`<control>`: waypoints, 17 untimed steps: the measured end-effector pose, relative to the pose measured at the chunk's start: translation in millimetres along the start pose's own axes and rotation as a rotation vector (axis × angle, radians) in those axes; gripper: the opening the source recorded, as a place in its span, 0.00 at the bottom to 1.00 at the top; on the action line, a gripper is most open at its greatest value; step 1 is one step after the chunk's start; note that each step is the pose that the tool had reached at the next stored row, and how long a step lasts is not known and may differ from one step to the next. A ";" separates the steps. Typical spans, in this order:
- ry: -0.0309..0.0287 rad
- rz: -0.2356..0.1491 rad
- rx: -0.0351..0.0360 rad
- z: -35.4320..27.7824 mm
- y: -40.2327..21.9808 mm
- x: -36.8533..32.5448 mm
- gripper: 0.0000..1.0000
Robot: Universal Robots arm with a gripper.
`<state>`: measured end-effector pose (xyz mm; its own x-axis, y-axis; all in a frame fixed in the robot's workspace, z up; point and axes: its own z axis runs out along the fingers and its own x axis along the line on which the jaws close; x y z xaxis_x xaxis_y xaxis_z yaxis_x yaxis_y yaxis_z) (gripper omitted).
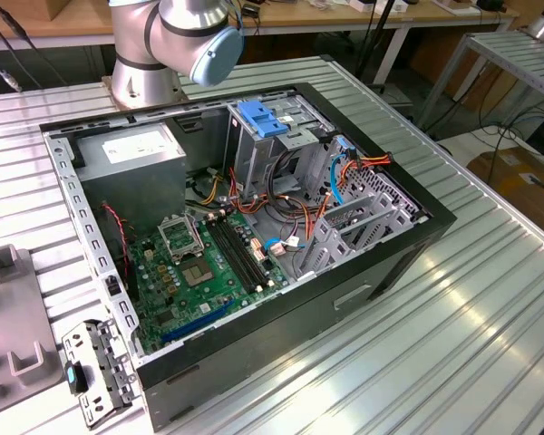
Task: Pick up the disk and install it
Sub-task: 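Pick up the disk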
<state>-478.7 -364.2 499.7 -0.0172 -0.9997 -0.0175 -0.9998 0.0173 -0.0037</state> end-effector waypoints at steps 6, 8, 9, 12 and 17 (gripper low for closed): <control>0.0000 0.000 0.0000 -7.6 0.0 -0.1 0.37; -0.0001 0.000 -0.0001 -10.1 0.0 -0.2 0.37; -0.0001 0.000 -0.0001 -11.2 0.0 -0.2 0.37; -0.0001 0.000 -0.0001 -16.5 -0.1 -0.3 0.37; -0.0004 0.000 -0.0006 -21.7 -0.1 -0.4 0.37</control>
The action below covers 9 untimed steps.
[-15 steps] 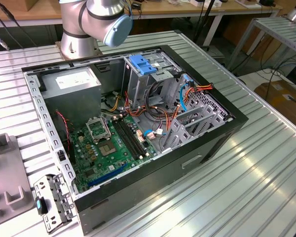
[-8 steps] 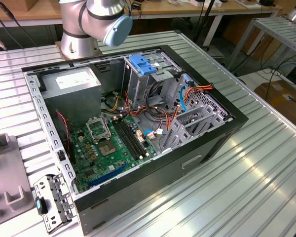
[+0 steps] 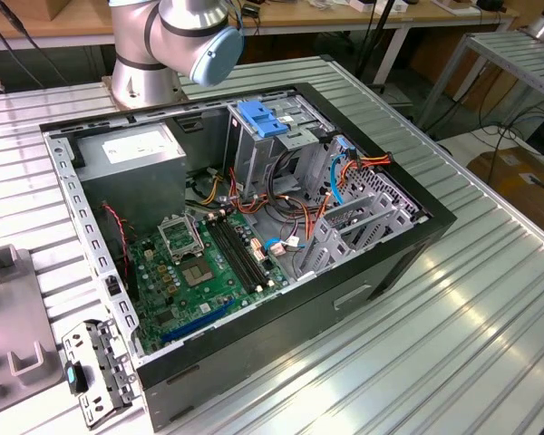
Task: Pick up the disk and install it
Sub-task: 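Pick up the disk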
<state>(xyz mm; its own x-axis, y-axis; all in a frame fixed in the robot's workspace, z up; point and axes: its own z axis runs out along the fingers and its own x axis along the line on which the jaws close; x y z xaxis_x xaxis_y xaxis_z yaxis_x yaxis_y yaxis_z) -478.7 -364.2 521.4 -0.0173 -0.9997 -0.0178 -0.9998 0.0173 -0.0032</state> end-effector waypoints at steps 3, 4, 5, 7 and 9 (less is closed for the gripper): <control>-0.0003 0.000 0.0000 0.0 0.0 0.0 0.37; -0.0003 0.000 0.0001 0.0 0.0 0.0 0.37; -0.0004 0.000 0.0002 0.1 -0.7 0.1 0.37; -0.0003 0.000 0.0001 0.0 -2.8 0.0 0.37; -0.0003 0.000 0.0000 0.0 -5.0 -0.1 0.37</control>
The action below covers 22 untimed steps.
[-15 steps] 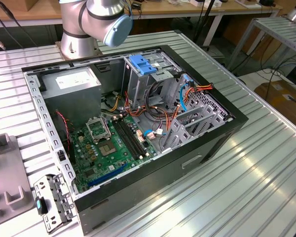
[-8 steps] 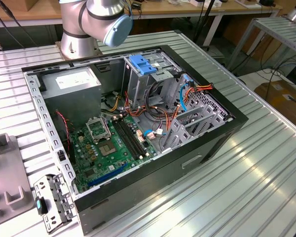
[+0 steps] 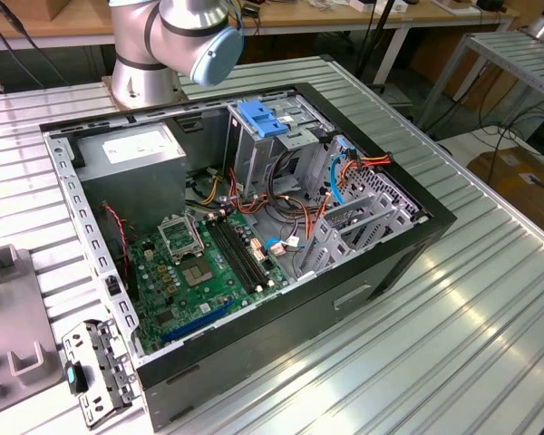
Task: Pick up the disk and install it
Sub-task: 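Pick up the disk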
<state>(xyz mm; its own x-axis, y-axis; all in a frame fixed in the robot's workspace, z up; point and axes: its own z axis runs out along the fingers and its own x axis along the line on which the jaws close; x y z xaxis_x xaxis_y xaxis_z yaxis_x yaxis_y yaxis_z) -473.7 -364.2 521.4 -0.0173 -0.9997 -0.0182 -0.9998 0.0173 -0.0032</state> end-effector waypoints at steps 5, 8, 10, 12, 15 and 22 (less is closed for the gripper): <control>0.0000 0.000 0.0001 0.1 -3.8 -0.1 0.37; 0.0000 0.000 0.0000 0.0 -6.4 -0.2 0.37; 0.0000 0.000 0.0000 0.0 -7.8 -0.2 0.37; 0.0000 0.000 0.0000 0.0 -8.9 -0.2 0.37; 0.0000 0.000 0.0000 0.0 -10.8 -0.2 0.37; 0.0000 0.000 0.0000 0.0 -16.9 -0.3 0.37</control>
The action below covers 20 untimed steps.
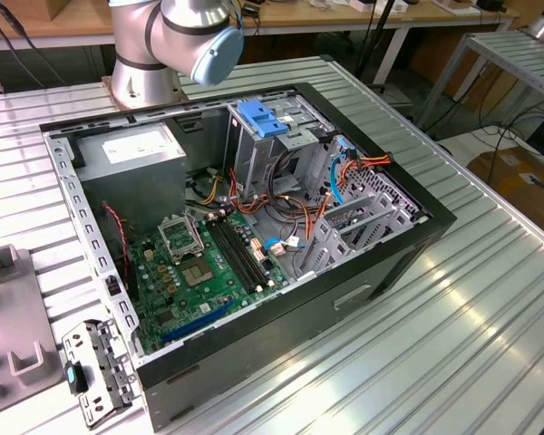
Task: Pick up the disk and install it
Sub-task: 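Pick up the disk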
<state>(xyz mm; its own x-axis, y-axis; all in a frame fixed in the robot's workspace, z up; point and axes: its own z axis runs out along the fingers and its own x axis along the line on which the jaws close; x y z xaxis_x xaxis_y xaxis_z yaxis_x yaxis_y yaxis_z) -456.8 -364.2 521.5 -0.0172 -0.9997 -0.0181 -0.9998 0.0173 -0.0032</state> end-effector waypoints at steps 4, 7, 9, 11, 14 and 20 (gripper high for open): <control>0.0000 0.000 0.0001 0.1 -7.5 -0.1 0.37; 0.0000 0.000 0.0000 0.0 -13.0 -0.2 0.37; 0.0000 0.000 0.0001 0.1 -15.7 -0.2 0.37; -0.0001 0.000 0.0001 0.1 -17.7 -0.3 0.37; 0.0000 0.000 0.0000 0.1 -20.6 -0.4 0.37; 0.0000 0.000 0.0001 0.1 -24.7 -0.4 0.37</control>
<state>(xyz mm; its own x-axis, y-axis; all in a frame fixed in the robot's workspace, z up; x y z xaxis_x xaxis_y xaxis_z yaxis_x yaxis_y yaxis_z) -432.1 -364.2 521.4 -0.0173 -0.9997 -0.0181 -0.9998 0.0173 -0.0032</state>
